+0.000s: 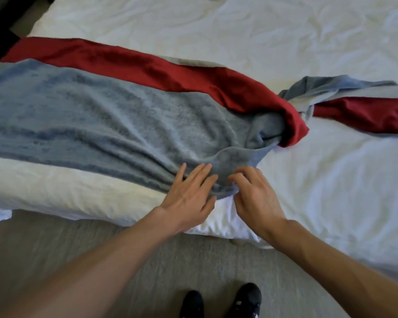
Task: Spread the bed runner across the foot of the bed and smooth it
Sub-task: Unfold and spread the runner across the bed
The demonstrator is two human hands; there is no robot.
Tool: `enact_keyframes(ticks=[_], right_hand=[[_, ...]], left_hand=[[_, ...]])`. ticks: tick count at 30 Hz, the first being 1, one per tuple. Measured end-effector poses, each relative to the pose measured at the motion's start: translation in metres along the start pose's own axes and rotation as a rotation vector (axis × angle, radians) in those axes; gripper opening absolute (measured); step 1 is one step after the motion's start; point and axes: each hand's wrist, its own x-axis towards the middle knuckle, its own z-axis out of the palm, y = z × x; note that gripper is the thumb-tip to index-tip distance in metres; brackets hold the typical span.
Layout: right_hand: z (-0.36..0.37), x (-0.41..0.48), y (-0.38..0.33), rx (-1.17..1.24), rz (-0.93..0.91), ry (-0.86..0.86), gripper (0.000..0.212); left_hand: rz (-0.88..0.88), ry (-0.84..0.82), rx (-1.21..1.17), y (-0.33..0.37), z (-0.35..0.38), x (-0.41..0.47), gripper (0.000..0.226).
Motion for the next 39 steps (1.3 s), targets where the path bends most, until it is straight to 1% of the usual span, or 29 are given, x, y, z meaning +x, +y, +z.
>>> enact_keyframes(ticks=[2, 5, 9, 13, 16, 18, 20, 23, 24, 26, 29, 31, 32, 36, 39], right_hand=[[-0.014, -0.003, 0.017, -0.023, 0.068, -0.005, 0.032], [-0.038, -0.007, 0.052, -0.13, 0.184, -0.06, 0.043], [-0.073, -0.015, 0.102, -0.214, 0.309, -0.103, 0.053], [-0.101, -0.019, 0.139, -0.256, 0.338, -0.136, 0.057], [-0.118, -0.018, 0.17, -0.285, 0.351, -0.135, 0.056], [-0.122, -0.014, 0.187, -0.294, 0.356, -0.139, 0.056], [-0.121, -0.007, 0.199, -0.292, 0.354, -0.168, 0.055], [-0.12, 0.015, 0.21, -0.27, 0.328, -0.178, 0.052], [-0.12, 0.026, 0.213, -0.267, 0.31, -0.184, 0.051], [-0.12, 0.046, 0.217, -0.254, 0.274, -0.218, 0.051], [-0.123, 0.075, 0.226, -0.244, 0.248, -0.242, 0.054], [-0.122, 0.094, 0.23, -0.266, 0.235, -0.295, 0.058], [-0.122, 0.104, 0.232, -0.271, 0.24, -0.3, 0.06], [-0.118, 0.143, 0.236, -0.329, 0.217, -0.267, 0.066], [-0.113, 0.16, 0.25, -0.372, 0.268, -0.298, 0.07]], left_hand=[[0.027, 0.01, -0.017, 0.013, -0.005, 0.014, 0.057], [0.087, 0.044, -0.021, 0.035, -0.015, 0.043, 0.057], [0.127, 0.069, 0.009, 0.071, -0.026, 0.094, 0.062], [0.159, 0.115, 0.134, 0.101, -0.039, 0.15, 0.066], [0.129, 0.271, 0.236, 0.122, -0.043, 0.19, 0.062], [0.112, 0.319, 0.307, 0.13, -0.045, 0.211, 0.057], [0.131, 0.278, 0.388, 0.131, -0.047, 0.229, 0.051], [0.151, 0.129, 0.51, 0.128, -0.055, 0.253, 0.042], [0.154, 0.105, 0.518, 0.123, -0.057, 0.261, 0.04], [0.146, 0.12, 0.474, 0.111, -0.065, 0.275, 0.034], [0.046, 0.256, 0.332, 0.088, -0.087, 0.301, 0.035], [-0.081, 0.343, 0.236, 0.067, -0.104, 0.313, 0.031], [-0.147, 0.358, 0.22, 0.055, -0.112, 0.32, 0.031], [-0.399, 0.333, 0.201, 0.014, -0.132, 0.343, 0.031], [-0.522, 0.25, 0.256, 0.003, -0.129, 0.354, 0.033]])
